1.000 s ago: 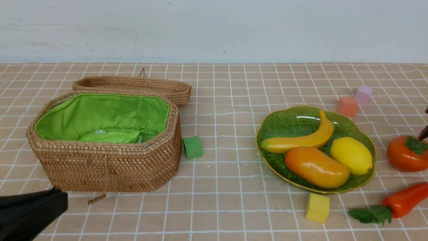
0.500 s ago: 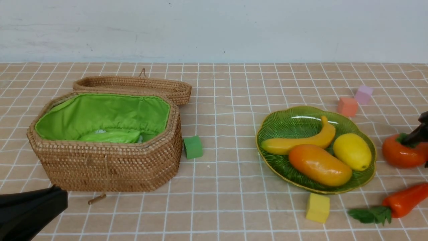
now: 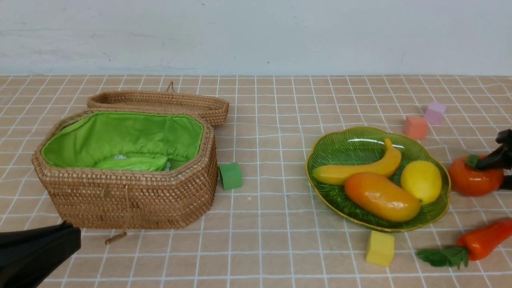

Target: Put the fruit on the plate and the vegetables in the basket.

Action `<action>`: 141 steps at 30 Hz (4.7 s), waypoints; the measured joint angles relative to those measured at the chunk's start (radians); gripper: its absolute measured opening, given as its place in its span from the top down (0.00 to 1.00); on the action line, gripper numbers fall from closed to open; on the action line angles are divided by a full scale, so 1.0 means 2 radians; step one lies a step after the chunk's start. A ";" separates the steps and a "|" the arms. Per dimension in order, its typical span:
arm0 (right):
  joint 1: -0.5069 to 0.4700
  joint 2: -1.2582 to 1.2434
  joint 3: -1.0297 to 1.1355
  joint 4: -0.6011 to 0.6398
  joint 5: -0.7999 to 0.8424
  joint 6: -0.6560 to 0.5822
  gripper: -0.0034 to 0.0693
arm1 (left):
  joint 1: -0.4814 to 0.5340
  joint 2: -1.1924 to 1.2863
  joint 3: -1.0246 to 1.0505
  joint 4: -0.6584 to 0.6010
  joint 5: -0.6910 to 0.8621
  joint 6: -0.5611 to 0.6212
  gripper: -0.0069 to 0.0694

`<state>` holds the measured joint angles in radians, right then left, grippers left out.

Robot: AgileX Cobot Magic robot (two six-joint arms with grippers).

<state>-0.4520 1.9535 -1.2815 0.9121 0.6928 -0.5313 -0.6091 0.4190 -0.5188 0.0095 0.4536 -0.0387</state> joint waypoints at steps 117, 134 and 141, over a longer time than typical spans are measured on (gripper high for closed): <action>0.560 -0.035 -0.272 -0.021 -0.037 -0.235 0.46 | 0.000 -0.004 -0.061 0.203 0.074 -0.260 0.93; 0.576 0.165 -0.530 -0.195 0.071 -0.089 0.03 | 0.000 -0.029 -0.061 0.257 0.093 -0.330 0.93; 0.564 0.046 -0.538 -0.371 0.268 0.140 0.34 | 0.000 -0.040 -0.051 0.230 0.017 -0.290 0.93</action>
<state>0.6768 2.0449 -2.3575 0.1701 1.2279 -0.2520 -0.6091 0.3396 -0.6211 0.4691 0.4879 -0.6190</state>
